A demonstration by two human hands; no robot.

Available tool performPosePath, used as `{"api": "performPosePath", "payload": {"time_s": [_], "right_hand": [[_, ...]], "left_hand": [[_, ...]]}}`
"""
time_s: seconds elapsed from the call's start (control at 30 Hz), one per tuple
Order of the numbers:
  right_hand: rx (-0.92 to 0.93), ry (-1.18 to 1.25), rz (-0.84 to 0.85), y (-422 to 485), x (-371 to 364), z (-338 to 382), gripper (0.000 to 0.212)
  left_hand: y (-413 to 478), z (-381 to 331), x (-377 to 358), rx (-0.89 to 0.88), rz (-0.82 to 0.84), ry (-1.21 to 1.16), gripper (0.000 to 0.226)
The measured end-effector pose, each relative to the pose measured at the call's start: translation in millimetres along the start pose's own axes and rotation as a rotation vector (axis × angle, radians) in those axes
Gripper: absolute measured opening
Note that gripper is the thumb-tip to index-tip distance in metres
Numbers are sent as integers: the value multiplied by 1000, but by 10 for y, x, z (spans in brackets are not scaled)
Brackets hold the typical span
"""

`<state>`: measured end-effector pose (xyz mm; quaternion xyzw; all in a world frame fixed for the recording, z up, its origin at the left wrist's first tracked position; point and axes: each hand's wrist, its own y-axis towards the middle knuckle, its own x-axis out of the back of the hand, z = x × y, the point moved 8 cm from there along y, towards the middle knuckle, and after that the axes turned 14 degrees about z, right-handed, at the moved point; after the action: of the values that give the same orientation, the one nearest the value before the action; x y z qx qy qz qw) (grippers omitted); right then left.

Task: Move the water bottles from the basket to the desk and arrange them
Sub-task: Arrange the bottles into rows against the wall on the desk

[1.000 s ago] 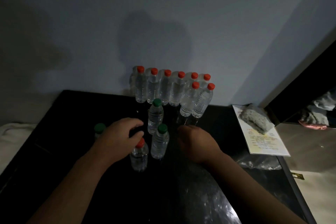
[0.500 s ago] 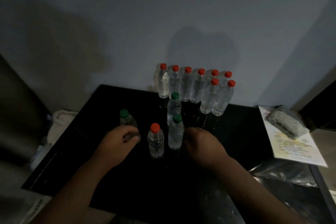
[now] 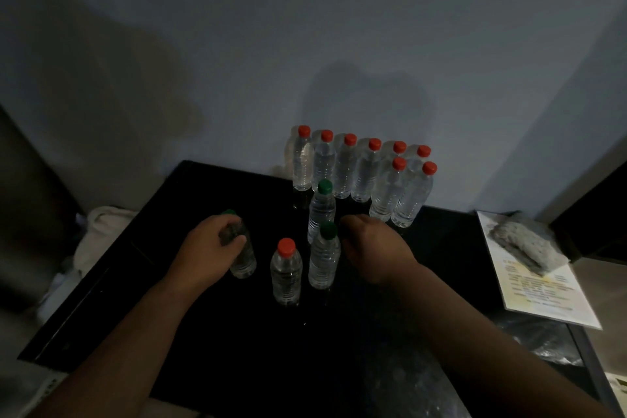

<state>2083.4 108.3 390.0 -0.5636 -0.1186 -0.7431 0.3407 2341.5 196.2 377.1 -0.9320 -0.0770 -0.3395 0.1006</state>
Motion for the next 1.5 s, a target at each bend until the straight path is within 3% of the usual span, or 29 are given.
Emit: {"api": "performPosePath", "payload": {"time_s": [0.23, 0.5, 0.73, 0.8, 0.9, 1.2, 1.3, 1.5], "right_hand": [[-50, 11, -2, 601, 146, -21, 51], [-137, 43, 85, 1212, 37, -84, 69], [-229, 296, -43, 1415, -41, -325, 45], [-245, 376, -66, 1436, -66, -385, 42], [-250, 392, -85, 1486, -66, -440, 40], [-306, 383, -161, 1731, 18, -647, 34], [-323, 392, -207, 1850, 81, -711, 32], [-350, 403, -204, 2178, 189, -761, 35]], "left_hand": [[405, 47, 105, -51, 73, 200, 54], [765, 447, -40, 120, 265, 75, 55], [817, 735, -16, 164, 255, -137, 47], [825, 739, 12, 127, 248, -180, 33], [930, 723, 30, 67, 233, -221, 36], [1693, 413, -24, -31, 78, -131, 34], [2036, 231, -119, -87, 77, -113, 23], [2615, -117, -335, -187, 111, -100, 22]]}}
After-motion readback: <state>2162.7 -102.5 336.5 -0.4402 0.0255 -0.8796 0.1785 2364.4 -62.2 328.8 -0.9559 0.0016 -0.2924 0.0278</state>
